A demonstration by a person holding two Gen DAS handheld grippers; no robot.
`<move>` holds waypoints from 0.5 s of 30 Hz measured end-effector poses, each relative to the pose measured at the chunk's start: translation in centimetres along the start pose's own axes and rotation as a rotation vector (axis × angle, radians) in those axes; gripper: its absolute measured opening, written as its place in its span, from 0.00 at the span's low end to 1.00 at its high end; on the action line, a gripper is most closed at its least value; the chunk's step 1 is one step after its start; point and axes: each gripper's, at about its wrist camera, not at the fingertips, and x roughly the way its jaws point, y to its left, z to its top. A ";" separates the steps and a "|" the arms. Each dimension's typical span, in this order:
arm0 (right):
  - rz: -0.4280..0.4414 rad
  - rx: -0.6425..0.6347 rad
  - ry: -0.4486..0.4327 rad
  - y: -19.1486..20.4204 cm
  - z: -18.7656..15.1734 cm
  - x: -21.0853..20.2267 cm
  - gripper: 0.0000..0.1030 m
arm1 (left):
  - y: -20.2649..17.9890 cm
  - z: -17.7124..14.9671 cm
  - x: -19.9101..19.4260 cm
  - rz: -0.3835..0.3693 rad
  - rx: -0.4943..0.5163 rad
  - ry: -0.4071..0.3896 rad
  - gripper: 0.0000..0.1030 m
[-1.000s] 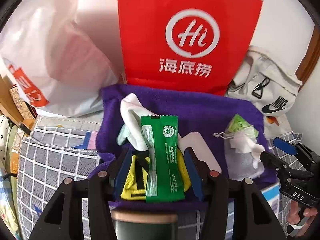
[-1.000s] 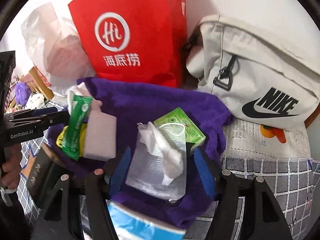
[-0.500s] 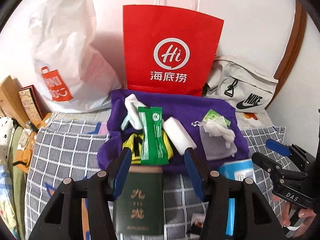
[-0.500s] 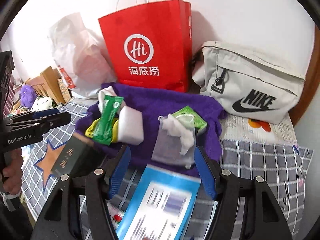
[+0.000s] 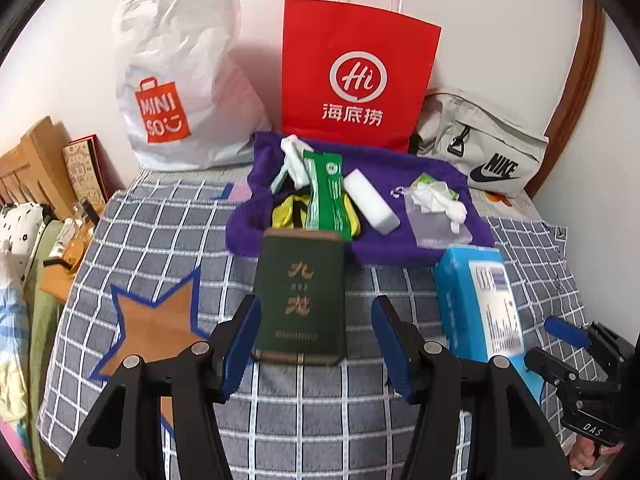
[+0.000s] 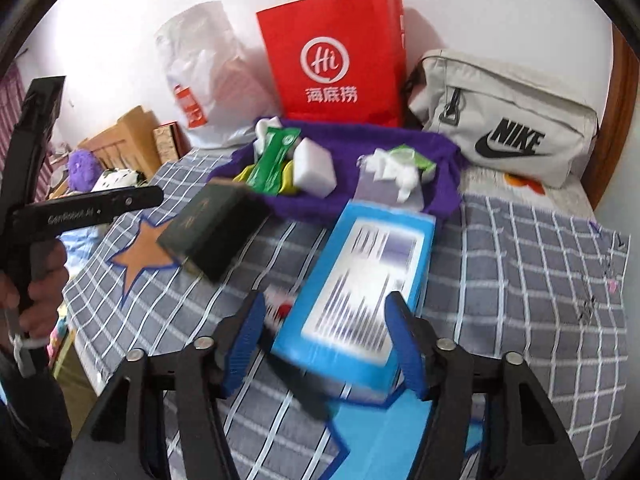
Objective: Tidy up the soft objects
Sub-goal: 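Move both grippers back from the towel over the bed, then lower the right gripper onto the black watch strap and close it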
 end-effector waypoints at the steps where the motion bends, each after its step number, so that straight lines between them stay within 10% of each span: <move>1: 0.000 -0.001 0.008 0.0 -0.5 -0.1 0.48 | 0.0 -0.4 -0.1 0.001 -0.004 0.001 0.54; 15: 0.021 -0.055 0.142 0.8 -7.1 3.8 0.39 | -0.6 -5.1 0.1 -0.046 -0.003 0.031 0.54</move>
